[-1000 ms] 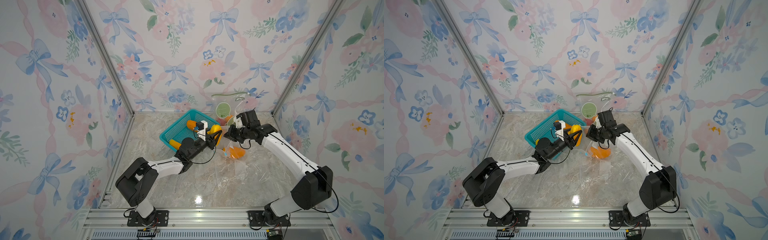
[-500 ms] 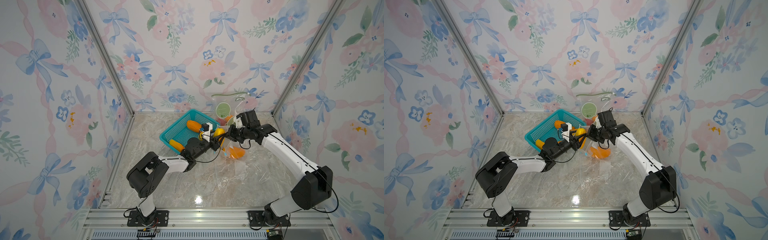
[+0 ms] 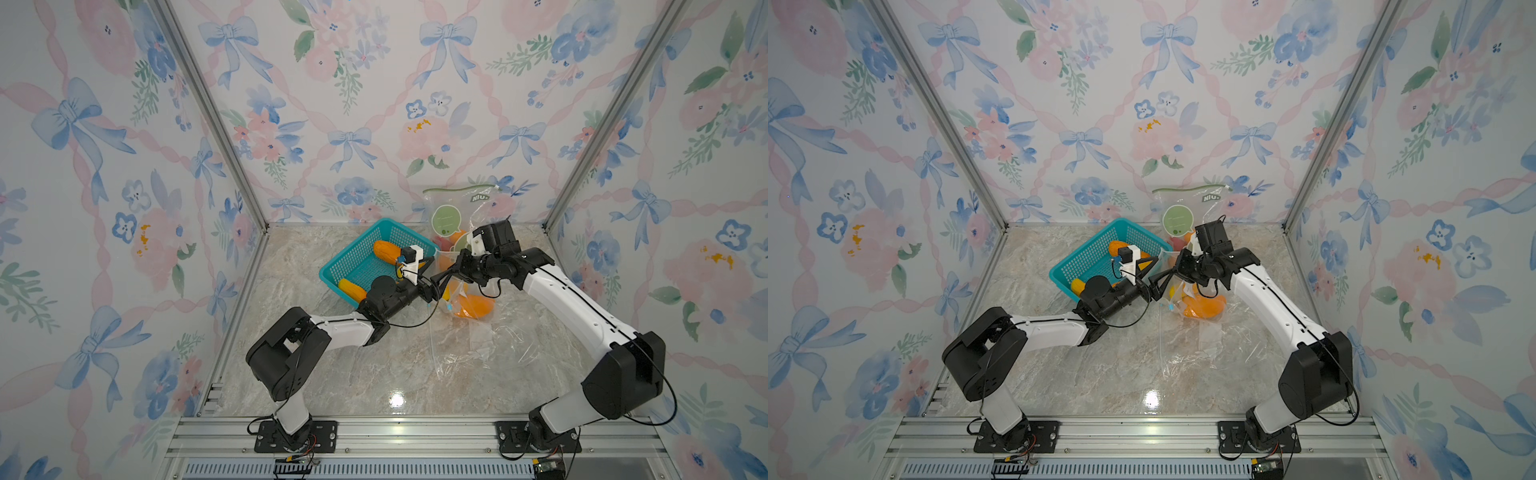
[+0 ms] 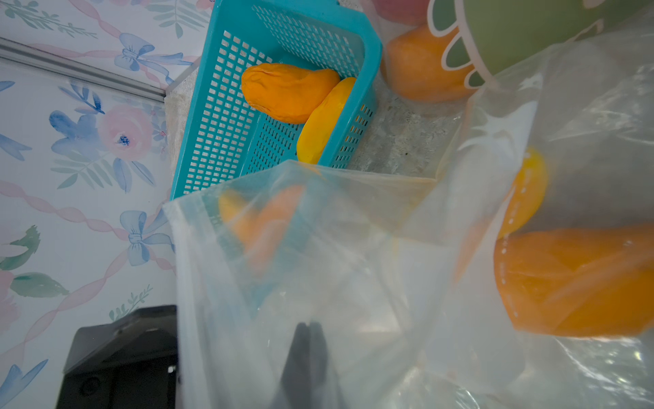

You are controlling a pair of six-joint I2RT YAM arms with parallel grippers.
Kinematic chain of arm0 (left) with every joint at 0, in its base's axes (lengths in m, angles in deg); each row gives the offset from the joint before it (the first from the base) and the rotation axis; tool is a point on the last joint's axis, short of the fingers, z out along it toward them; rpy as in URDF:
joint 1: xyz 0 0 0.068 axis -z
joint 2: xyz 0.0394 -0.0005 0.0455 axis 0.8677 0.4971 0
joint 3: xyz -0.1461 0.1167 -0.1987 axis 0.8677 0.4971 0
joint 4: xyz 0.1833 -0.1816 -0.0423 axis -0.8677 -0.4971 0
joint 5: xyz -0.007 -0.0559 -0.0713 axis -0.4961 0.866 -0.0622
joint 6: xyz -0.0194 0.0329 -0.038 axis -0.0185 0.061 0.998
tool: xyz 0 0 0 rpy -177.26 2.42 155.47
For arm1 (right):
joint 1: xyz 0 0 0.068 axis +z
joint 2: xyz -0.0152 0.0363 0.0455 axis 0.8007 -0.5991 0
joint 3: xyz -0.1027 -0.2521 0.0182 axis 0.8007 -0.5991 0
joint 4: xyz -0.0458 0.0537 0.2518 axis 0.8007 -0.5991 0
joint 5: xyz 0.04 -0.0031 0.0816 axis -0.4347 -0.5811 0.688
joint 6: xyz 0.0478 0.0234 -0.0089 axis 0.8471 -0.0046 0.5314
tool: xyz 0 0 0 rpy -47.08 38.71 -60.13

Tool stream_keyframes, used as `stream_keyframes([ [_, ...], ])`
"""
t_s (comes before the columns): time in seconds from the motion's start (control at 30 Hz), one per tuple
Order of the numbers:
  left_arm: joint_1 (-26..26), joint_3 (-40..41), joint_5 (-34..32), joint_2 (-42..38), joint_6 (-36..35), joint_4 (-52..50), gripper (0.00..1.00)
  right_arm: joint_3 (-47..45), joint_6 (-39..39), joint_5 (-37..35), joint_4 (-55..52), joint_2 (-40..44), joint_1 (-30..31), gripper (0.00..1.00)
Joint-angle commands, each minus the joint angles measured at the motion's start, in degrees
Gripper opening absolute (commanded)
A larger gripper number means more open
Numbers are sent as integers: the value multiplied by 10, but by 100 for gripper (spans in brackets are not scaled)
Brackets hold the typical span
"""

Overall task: Place the mango in a zip-top bag and seal the zipper
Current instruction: Place the mango in the zipper food storage bag.

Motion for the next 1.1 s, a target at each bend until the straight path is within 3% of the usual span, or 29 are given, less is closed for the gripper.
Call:
stream_keyframes([
  [0.0, -8, 16, -32, -50, -13, -7, 92, -4, -6, -8, 6, 5, 7, 0],
  [0.07, -10, 22, -60, -74, -16, -34, 98, -4, -9, -9, 5, 6, 7, 0],
  [0.3, -26, 0, -143, -130, -20, -161, 98, -1, -19, -20, 0, 6, 12, 0],
  [0.53, -72, -146, -225, -98, 9, -461, 98, 0, -25, -25, -6, 8, 16, 0],
  [0.83, -154, -253, -147, 28, 85, -555, 98, -2, -25, -25, -7, 9, 17, 0],
  [1.07, -193, -333, -83, 154, 195, -571, 98, -8, -23, -24, -3, 12, 18, 0],
])
